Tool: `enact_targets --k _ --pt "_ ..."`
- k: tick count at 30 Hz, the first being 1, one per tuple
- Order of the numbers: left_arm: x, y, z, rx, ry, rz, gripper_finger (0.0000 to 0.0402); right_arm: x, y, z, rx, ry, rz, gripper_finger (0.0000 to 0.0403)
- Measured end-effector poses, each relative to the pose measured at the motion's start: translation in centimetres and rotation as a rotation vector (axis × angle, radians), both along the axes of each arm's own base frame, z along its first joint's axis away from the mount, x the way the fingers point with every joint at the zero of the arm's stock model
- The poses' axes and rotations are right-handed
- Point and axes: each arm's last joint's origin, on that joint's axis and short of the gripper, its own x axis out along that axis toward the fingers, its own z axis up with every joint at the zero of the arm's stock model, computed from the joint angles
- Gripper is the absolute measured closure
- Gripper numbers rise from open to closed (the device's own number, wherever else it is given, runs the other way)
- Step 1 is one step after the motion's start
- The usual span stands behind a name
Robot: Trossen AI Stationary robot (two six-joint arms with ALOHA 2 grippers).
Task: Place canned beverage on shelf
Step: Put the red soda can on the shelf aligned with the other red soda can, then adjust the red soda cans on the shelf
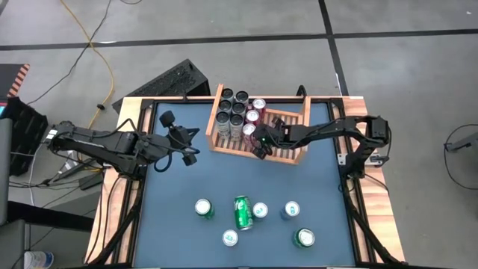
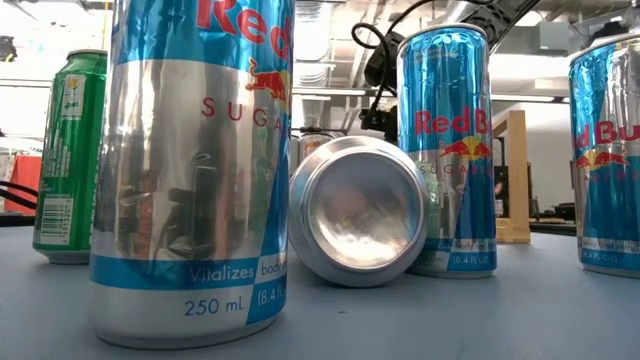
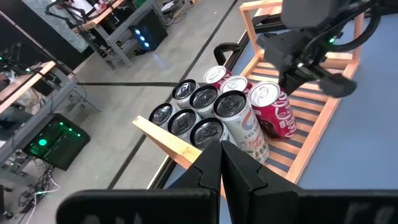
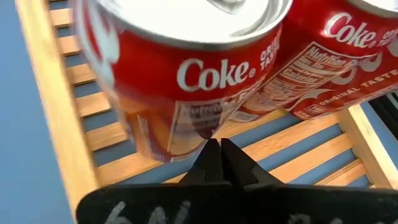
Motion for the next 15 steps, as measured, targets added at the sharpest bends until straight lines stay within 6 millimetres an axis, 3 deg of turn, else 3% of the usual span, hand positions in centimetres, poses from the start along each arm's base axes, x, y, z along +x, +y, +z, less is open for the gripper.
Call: enact_targets --k 7,11,15 --pt "0.0 -0.1 -0.2 -0.016 0.018 -0.029 0.0402 -0.6 2.1 2.4 -0.102 -0.03 -0.005 0.0403" --pt "0.0 -0.1 -0.2 -0.023 0.019 -0.042 0.0401 -1.4 0.5 3.6 -0.141 -0.058 -0.087 0.0403" --pt "0.0 -0.1 -0.2 -0.02 0.018 -0.037 0.0402 -1.9 -1.9 3.3 -0.139 -0.045 -0.167 0.0403"
